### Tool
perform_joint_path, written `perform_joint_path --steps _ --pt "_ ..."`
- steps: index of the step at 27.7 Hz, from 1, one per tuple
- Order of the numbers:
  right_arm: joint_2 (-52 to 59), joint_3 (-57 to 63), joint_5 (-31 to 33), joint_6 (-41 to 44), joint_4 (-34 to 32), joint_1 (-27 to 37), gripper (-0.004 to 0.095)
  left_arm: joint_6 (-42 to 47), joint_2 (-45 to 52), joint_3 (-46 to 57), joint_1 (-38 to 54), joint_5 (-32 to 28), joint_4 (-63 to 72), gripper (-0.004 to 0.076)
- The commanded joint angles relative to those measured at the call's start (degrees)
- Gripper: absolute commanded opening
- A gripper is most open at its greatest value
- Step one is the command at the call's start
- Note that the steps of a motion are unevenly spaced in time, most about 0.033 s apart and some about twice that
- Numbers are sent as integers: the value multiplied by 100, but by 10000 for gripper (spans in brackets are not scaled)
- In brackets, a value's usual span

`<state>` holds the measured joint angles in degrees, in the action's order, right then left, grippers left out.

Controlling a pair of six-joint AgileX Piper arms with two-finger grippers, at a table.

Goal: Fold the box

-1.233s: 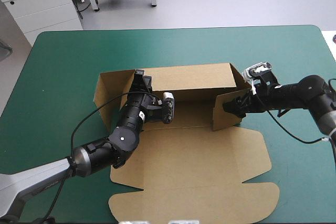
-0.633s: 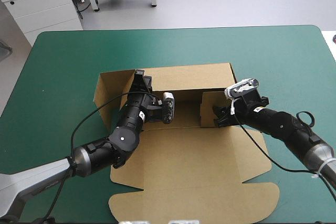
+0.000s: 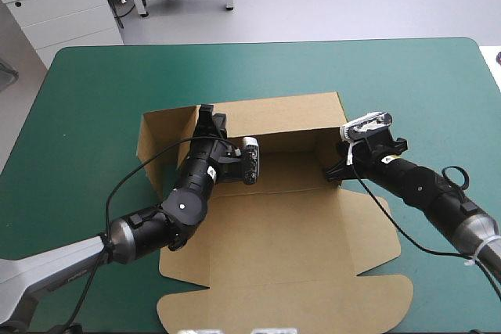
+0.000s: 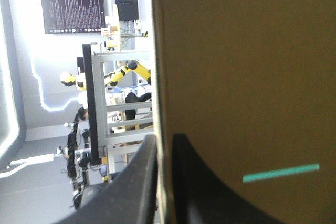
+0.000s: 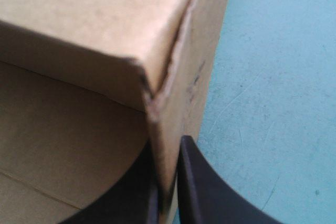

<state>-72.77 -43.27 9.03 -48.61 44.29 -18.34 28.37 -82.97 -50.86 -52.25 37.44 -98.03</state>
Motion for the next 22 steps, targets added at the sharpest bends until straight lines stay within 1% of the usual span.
perform_joint_path --steps 1,2,4,5,6,10,14,17,19,20,22 --pt "167 -166 -204 -256 71 -31 -14 358 196 -127 -42 -57 -525 280" --pt "167 -166 -265 -256 71 -31 -14 546 196 -127 -42 -47 -525 407" --pt "167 -166 -342 -256 82 -31 -14 841 196 -127 -67 -47 -525 520" --pt "167 -166 -408 -256 82 -31 -14 965 196 -127 -129 64 -511 558" --pt "167 -166 -466 -256 82 -31 -14 1038 196 -127 -204 210 -512 575" --pt "99 -191 -968 -260 104 -31 -14 1038 196 -127 -726 1043 -522 577" --pt "-161 -392 -1090 -260 118 -18 -14 1038 196 -127 -1389 1762 -498 577" --pt "-385 -647 -1167 -260 118 -10 -14 1038 196 -127 -1828 2120 -323 577" --pt "-527 -837 -1205 -260 118 -10 -14 1038 196 -127 -2050 2230 -118 577" --pt "-630 -982 -1203 -242 118 -10 -14 1038 196 -127 -2253 2332 170 576" --pt "-723 -1091 -1220 -203 118 -10 -14 903 196 -127 -2380 2359 481 550"
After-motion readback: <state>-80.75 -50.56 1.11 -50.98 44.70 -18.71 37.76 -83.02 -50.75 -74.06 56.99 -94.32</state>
